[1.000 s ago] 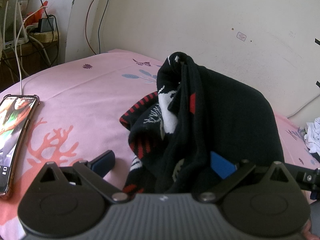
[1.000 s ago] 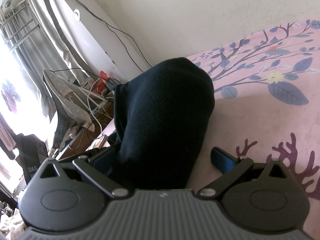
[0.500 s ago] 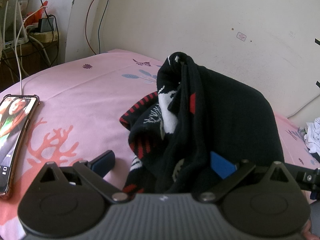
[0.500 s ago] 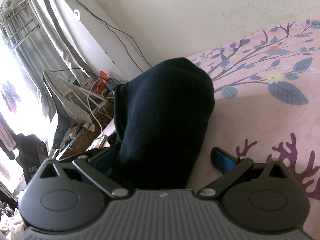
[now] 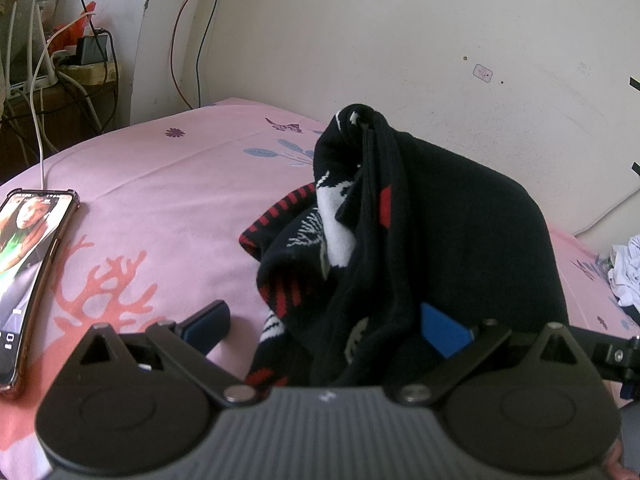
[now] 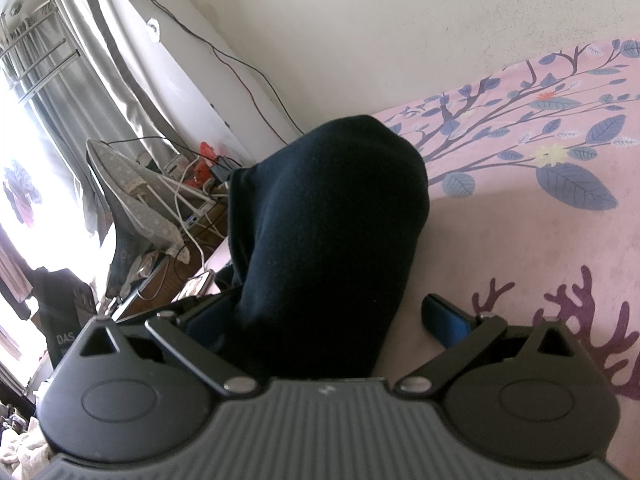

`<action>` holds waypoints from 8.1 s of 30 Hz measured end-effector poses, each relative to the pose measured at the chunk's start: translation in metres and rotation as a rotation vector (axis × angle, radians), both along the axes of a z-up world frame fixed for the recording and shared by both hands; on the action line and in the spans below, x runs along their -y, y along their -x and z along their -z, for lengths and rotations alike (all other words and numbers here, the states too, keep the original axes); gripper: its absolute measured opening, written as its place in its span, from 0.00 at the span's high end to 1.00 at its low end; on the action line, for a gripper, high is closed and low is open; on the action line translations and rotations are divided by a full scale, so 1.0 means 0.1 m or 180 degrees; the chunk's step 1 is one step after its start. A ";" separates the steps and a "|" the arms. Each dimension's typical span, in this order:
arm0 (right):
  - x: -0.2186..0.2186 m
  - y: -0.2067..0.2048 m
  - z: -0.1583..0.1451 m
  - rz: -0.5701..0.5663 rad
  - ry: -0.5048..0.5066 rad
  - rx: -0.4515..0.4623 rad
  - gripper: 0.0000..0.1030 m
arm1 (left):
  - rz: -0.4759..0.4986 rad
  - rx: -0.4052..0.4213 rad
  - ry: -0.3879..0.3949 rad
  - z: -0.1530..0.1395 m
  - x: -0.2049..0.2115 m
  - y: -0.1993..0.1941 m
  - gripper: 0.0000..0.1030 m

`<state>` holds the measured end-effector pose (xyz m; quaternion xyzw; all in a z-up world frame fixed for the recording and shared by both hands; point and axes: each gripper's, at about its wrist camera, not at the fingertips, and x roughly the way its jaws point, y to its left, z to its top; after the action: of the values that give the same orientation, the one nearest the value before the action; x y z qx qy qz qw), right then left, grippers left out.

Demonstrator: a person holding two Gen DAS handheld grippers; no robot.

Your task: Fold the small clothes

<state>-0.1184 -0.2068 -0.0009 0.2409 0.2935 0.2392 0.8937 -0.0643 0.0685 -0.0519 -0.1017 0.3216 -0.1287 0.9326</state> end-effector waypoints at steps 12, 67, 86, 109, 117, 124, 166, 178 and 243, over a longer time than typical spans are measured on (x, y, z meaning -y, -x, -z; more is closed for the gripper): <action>0.00 0.00 0.00 -0.0001 0.0000 0.0000 0.07 | 0.0000 0.0000 0.0000 0.00 0.00 0.00 0.00; 0.00 0.00 0.01 -0.0001 -0.0004 0.0001 0.07 | 0.0001 0.0001 -0.0002 0.00 0.00 0.00 0.00; 0.01 0.00 0.01 -0.0003 -0.0004 0.0002 0.07 | 0.0001 0.0001 -0.0002 0.00 0.00 0.00 0.00; 0.01 0.00 0.01 -0.0004 -0.0005 0.0002 0.07 | 0.0002 0.0002 -0.0005 0.00 0.00 0.00 0.00; 0.01 0.00 0.01 -0.0004 -0.0006 0.0002 0.07 | 0.0002 0.0002 -0.0005 0.00 0.00 0.00 0.00; 0.01 0.00 0.01 -0.0005 -0.0006 0.0002 0.07 | 0.0002 0.0001 -0.0005 0.00 0.00 0.00 0.00; 0.02 -0.01 0.02 -0.0008 -0.0008 0.0002 0.07 | 0.0004 0.0001 -0.0006 0.00 0.00 0.00 0.00; 0.02 -0.01 0.02 -0.0009 -0.0009 0.0003 0.07 | 0.0004 0.0002 -0.0005 0.01 0.00 0.00 0.00; -0.49 -2.13 -0.39 0.0266 0.0469 0.0137 0.22 | -0.1115 -0.0180 -0.0156 -0.37 0.07 -1.67 0.11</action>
<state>0.0948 -0.1579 0.0385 0.1814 0.2808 0.1846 0.9242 0.1023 0.0620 -0.0150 -0.1370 0.3281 0.0464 0.9335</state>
